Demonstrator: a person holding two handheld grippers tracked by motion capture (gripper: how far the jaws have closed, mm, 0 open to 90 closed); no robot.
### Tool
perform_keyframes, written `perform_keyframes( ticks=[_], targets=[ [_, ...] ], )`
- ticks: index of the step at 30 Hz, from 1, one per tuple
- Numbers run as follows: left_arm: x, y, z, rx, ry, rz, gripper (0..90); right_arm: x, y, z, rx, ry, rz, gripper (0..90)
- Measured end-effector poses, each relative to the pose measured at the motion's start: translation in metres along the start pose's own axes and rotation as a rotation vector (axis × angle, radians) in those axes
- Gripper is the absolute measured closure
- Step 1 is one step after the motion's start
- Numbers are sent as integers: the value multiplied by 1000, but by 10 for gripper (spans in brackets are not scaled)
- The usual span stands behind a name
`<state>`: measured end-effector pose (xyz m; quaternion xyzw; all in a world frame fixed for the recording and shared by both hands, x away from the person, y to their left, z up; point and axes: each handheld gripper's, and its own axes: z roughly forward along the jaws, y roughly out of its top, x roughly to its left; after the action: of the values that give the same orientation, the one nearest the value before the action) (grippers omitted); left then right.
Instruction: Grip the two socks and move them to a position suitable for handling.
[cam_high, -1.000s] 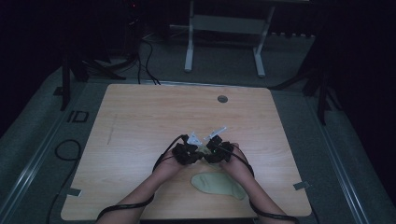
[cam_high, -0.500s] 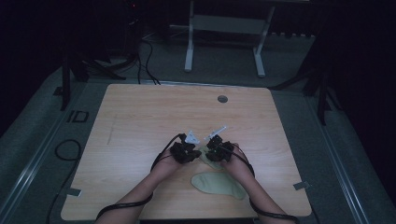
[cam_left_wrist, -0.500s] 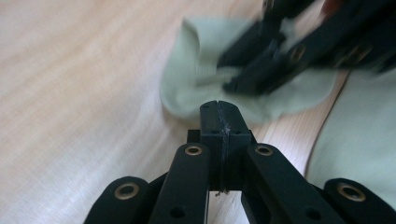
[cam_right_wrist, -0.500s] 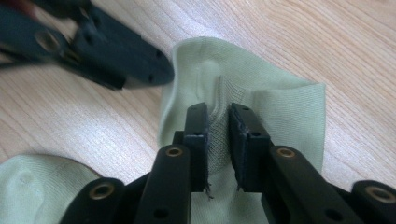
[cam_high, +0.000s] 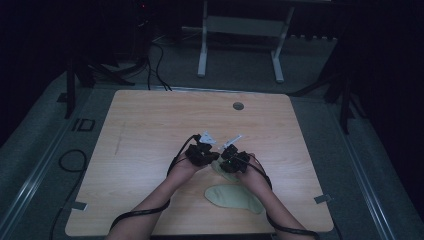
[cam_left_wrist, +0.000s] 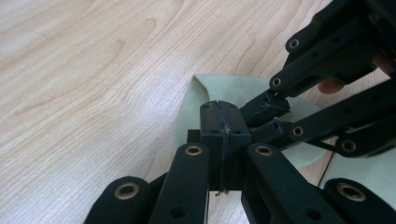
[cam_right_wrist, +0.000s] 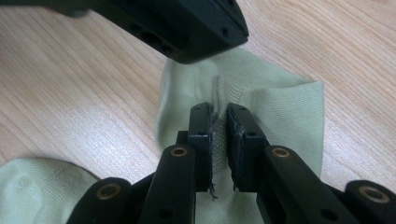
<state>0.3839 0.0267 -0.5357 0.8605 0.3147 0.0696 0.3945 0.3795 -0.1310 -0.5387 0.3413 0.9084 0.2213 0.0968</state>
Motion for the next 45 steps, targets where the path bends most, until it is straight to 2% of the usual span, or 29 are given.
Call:
perform_keyframes(
  ticks=[1,2,3,6,7,8,9,11,13,17,18,23,24,25,26,28,29,33,37,40,42,45],
  targets=[
    [0,-2,3,23,-7,-6,895,0,0,0,0,1,1,804],
    [-2,-6,6,49,-6,12,895,0,0,0,0,0,4,804],
    [-2,-6,6,49,-6,12,895,0,0,0,1,0,4,804],
    [-1,-13,9,93,-3,32,894,0,0,0,2,-2,-4,804],
    [-1,-16,10,97,-3,34,895,0,0,0,1,-1,-4,804],
    [-2,-18,12,85,3,13,894,0,0,0,-2,0,9,804],
    [1,-21,11,92,0,27,894,0,0,0,2,-1,2,804],
    [1,-21,11,89,4,30,895,0,1,0,10,5,9,804],
    [-3,-21,12,92,28,70,895,-1,3,-4,6,13,17,815],
    [-2,-22,11,83,27,80,895,-7,4,-15,-24,7,30,817],
    [-2,-23,11,77,22,78,895,-15,3,-24,-44,-1,43,817],
    [-2,-24,11,77,24,86,895,-29,-2,-41,-75,-9,81,816],
    [-2,-23,11,79,23,90,895,-39,-6,-51,-95,-20,104,815],
    [-2,-23,11,78,23,92,895,-39,-6,-51,-95,-20,104,815],
    [-2,-23,11,80,21,95,895,-48,-9,-57,-107,-28,126,814],
    [-2,-23,11,82,21,102,895,-51,-11,-59,-108,-31,134,813],
    [-2,-23,11,85,18,112,895,-59,-15,-63,-106,-36,159,813],
    [-1,-22,12,89,14,118,895,-72,-24,-64,-94,-42,195,810],
    [-1,-20,12,97,12,126,895,-79,-31,-62,-78,-46,210,803],
    [-1,-19,12,106,16,136,894,-88,-40,-58,-55,-52,230,771],
    [-1,-19,12,107,21,143,894,-93,-43,-56,-43,-78,243,737],
    [0,-19,12,107,22,144,893,-99,-46,-56,-40,-76,264,722]
  ],
)
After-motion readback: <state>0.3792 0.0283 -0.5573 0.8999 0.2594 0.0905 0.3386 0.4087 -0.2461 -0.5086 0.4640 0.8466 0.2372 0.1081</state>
